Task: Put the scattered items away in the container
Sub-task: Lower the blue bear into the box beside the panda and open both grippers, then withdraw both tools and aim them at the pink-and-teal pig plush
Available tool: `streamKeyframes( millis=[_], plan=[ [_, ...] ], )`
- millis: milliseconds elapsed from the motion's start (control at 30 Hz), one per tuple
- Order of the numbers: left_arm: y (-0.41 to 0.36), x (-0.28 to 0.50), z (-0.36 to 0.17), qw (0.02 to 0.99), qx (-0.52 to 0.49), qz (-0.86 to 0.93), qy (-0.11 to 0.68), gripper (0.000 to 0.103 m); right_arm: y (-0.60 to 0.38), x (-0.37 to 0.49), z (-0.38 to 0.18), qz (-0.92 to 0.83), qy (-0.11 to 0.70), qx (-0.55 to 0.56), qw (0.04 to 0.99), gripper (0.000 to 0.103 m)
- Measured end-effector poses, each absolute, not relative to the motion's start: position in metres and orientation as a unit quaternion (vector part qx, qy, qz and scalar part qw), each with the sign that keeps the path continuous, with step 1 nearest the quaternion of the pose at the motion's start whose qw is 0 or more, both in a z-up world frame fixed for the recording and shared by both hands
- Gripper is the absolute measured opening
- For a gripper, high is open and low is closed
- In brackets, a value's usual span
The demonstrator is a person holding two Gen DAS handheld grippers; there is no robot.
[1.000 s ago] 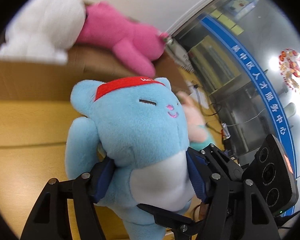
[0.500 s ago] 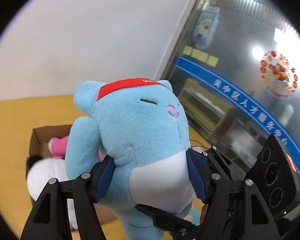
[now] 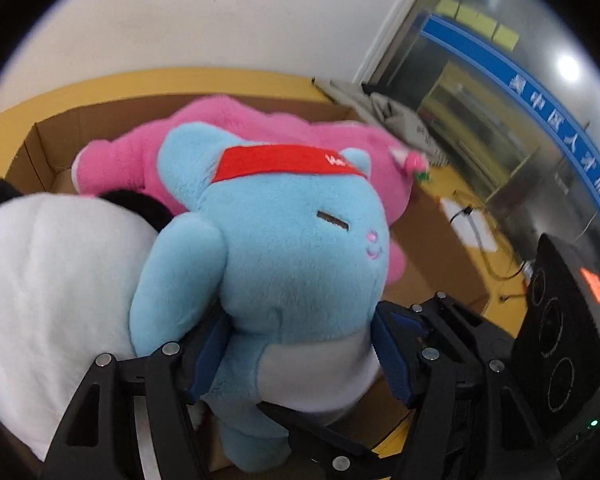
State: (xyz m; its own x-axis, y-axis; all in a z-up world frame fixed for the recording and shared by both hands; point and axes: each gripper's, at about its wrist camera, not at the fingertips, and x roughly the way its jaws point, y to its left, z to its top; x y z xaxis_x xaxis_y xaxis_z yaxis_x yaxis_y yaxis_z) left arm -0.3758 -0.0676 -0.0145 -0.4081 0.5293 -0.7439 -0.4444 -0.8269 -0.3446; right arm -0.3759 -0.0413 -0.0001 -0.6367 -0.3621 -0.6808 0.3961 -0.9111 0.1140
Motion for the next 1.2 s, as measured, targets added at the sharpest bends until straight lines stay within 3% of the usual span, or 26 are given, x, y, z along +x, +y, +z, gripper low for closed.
streamKeyframes(
  millis=[133, 400, 567, 767, 867, 1200],
  plan=[
    [-0.080, -0.373, -0.024, 0.296, -0.463, 0.829, -0.102, 0.066, -0.037, -0.362, 0.001, -0.905, 0.020, 0.374, 0.201, 0.085],
    [-0.084, -0.348, -0.027, 0.284, -0.464, 0.831, -0.112, 0.066, -0.025, -0.382, -0.004, -0.898, 0.037, 0.388, 0.204, 0.086],
    [-0.084, -0.332, -0.017, 0.266, -0.460, 0.842, -0.094, 0.068, -0.027, -0.394, -0.005, -0.892, 0.052, 0.403, 0.200, 0.101],
    [-0.105, -0.277, 0.040, 0.218, -0.401, 0.886, -0.079, 0.067, -0.013, -0.363, 0.032, -0.908, 0.081, 0.359, 0.198, 0.103],
    [-0.121, -0.237, 0.066, 0.182, -0.355, 0.912, -0.089, 0.085, 0.000, -0.344, 0.058, -0.925, 0.072, 0.327, 0.179, 0.103],
    [-0.115, -0.169, 0.090, 0.130, -0.305, 0.939, -0.089, 0.084, 0.025, -0.250, 0.108, -0.948, 0.074, 0.290, 0.108, 0.103]
  ],
)
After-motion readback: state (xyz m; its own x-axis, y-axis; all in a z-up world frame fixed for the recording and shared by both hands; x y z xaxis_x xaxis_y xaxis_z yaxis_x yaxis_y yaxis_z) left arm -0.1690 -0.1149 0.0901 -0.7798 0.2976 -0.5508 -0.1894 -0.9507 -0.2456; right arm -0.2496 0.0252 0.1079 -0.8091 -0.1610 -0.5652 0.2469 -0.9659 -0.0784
